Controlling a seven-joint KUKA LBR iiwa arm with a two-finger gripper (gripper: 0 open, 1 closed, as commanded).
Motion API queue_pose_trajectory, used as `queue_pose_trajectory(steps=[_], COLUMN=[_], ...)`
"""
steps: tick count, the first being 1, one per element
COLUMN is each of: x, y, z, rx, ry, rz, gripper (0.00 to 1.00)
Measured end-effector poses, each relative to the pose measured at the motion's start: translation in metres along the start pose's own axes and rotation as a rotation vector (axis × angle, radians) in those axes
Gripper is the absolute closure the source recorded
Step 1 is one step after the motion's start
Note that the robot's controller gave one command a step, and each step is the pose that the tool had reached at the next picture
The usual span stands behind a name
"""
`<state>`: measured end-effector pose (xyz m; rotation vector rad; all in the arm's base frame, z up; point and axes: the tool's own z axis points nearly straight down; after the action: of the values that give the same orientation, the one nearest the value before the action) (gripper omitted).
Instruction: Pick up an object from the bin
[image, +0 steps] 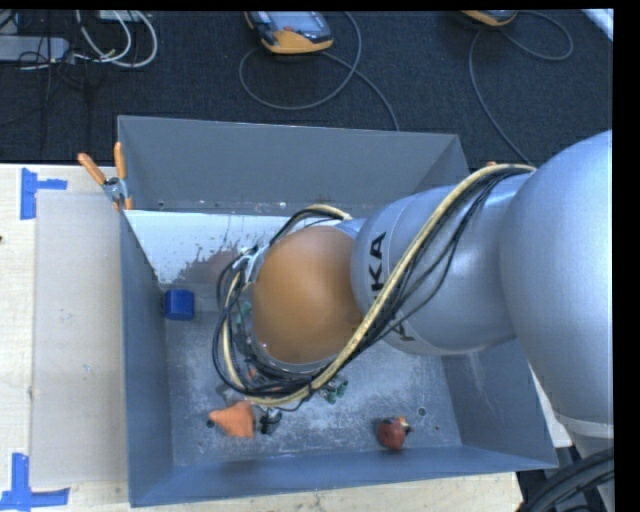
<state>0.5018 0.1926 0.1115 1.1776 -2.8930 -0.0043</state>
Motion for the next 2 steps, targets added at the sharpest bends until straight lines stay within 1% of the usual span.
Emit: queue_pose_trajectory(steps=[1,2], x=[-0.004,-0.015], y=[-0.011,-0.011], z=[-0.012,-0.043], rx=[0.007,-0.002], ry=[-0.015,0.004], rz=[-0.001,-0.014], gripper=[1.00,1.00])
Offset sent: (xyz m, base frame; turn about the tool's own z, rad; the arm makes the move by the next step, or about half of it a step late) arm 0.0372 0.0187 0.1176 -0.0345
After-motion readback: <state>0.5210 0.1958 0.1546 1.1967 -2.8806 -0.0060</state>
